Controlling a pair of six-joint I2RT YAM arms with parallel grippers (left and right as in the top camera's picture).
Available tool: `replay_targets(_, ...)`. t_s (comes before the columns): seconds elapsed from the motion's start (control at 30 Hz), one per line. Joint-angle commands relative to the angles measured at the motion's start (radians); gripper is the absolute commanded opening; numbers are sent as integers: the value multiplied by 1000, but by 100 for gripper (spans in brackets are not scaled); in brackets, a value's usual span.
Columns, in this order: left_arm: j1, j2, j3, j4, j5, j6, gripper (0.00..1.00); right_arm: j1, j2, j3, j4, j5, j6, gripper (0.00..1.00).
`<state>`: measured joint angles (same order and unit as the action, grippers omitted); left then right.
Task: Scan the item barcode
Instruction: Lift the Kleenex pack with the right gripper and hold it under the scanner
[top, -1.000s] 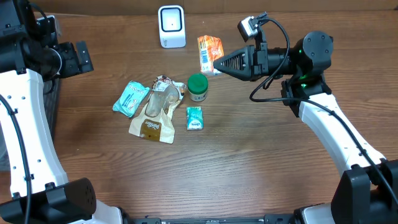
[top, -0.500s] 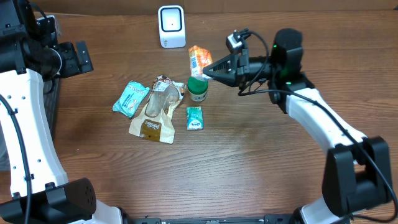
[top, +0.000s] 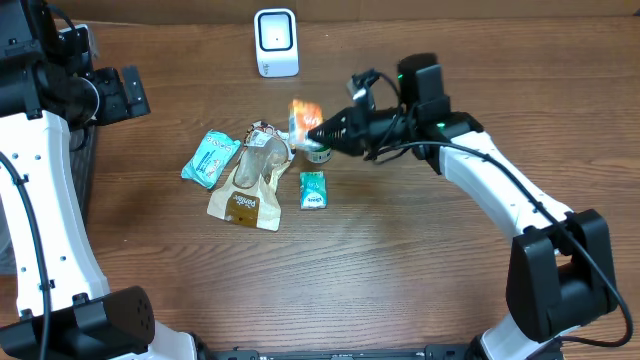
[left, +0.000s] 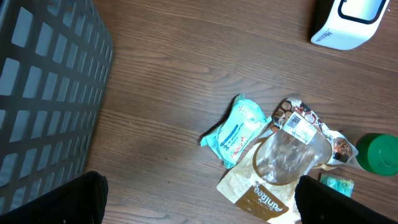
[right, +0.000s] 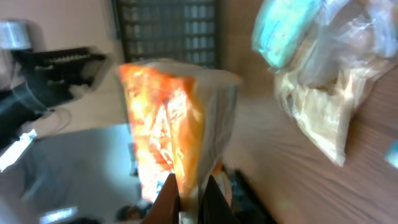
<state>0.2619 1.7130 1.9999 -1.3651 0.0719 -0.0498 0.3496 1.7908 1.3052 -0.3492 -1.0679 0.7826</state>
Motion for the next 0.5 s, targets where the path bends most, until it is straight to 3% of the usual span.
replay_targets(0.0, -7, 0, 11, 1, 6, -9, 100, 11, -5, 146, -146, 231, -219, 4)
replay_targets(0.1, -7, 0, 11, 1, 6, -9, 100, 24, 13, 416, -460, 489, -348, 4)
replay_targets(0.2, -7, 0, 11, 1, 6, -9, 100, 49, 63, 626, -605, 674, -400, 4)
replay_targets(0.3, -7, 0, 11, 1, 6, -9, 100, 81, 145, 809, -659, 817, -470, 4)
replay_targets(0.47, -7, 0, 11, 1, 6, -9, 100, 148, 296, 961, -578, 1049, -592, 4)
